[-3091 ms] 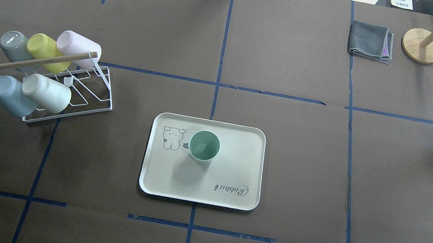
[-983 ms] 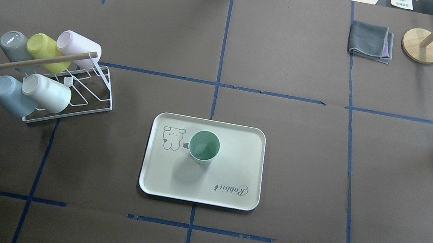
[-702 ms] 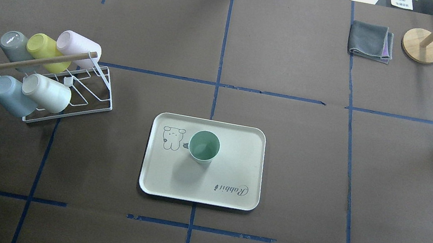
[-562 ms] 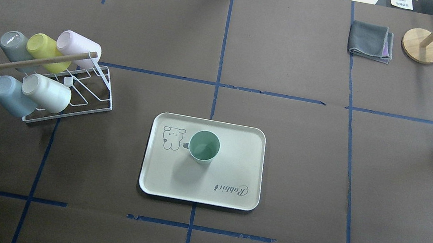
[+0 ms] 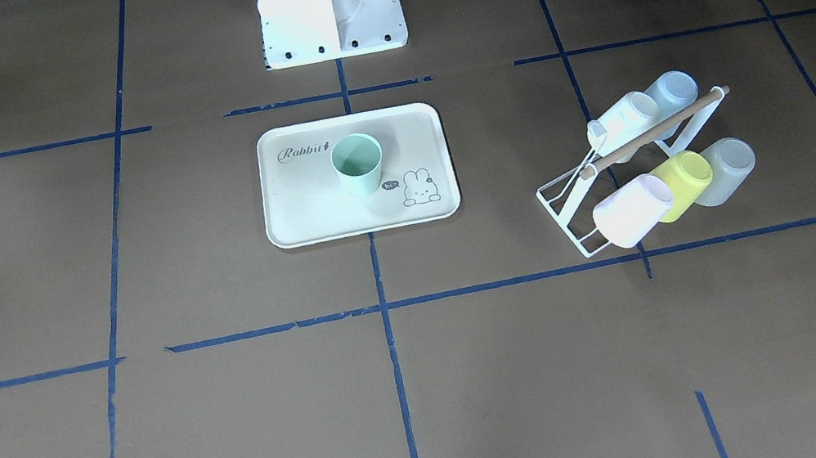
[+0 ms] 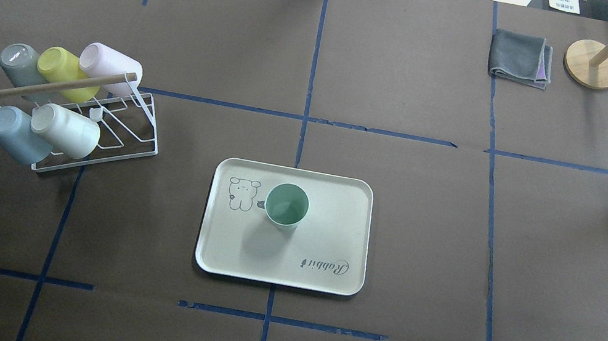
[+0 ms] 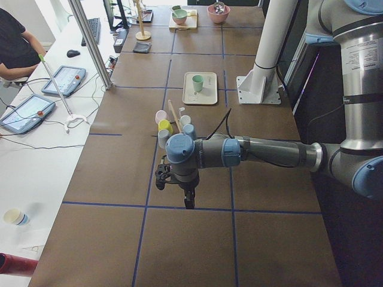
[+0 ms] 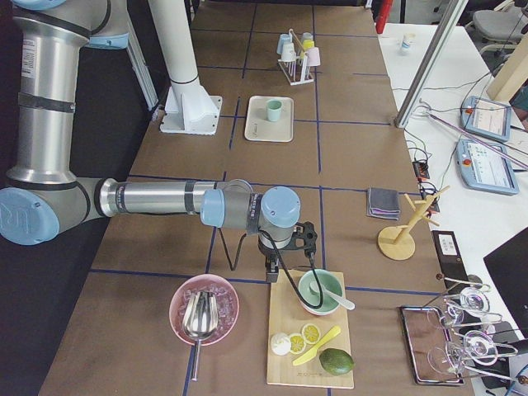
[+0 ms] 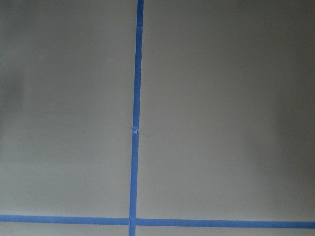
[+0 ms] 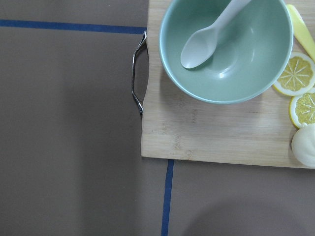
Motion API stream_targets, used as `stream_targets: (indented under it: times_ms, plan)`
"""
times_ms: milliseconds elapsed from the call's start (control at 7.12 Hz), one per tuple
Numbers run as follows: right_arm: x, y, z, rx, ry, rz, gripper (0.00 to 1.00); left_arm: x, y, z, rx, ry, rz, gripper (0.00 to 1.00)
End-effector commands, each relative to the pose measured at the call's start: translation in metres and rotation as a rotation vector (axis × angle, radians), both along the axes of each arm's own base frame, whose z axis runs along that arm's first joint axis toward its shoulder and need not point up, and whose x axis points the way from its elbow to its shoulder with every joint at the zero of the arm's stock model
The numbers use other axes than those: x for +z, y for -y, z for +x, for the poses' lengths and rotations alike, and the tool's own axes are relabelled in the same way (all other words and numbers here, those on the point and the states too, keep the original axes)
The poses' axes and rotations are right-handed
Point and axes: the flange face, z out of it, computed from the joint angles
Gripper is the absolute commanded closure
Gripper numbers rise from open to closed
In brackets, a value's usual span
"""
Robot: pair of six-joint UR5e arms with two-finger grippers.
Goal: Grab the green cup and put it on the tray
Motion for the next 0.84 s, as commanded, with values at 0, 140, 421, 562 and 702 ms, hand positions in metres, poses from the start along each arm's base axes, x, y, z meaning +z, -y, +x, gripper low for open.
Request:
stream_targets:
  times_ms: [0, 140, 421, 562, 702]
  plan:
    - [0.0012, 0.0001, 0.0004, 0.0, -0.002, -0.002, 0.0, -0.0079, 0.003, 0.0077, 0.01, -0.035, 0.012, 0.0]
    - [0.0007, 0.0014, 0.0004, 0.0, -0.002, 0.0, 0.0, -0.0095, 0.0039, 0.0091, 0.01, -0.046, 0.014, 0.0]
    - [0.0057, 0.0028, 0.0006, 0.0, -0.005, -0.01, 0.0, -0.0145, 0.0087, 0.0093, 0.01, -0.047, 0.024, 0.0]
    - [0.0078, 0.0014, 0.0022, -0.002, -0.028, -0.011, 0.0, -0.0153, 0.0088, 0.0093, 0.01, -0.047, 0.025, 0.0]
    - [0.0091, 0.0032, 0.0018, -0.001, -0.031, -0.014, 0.0, -0.0116, 0.0085, 0.0093, 0.009, -0.046, 0.018, 0.0]
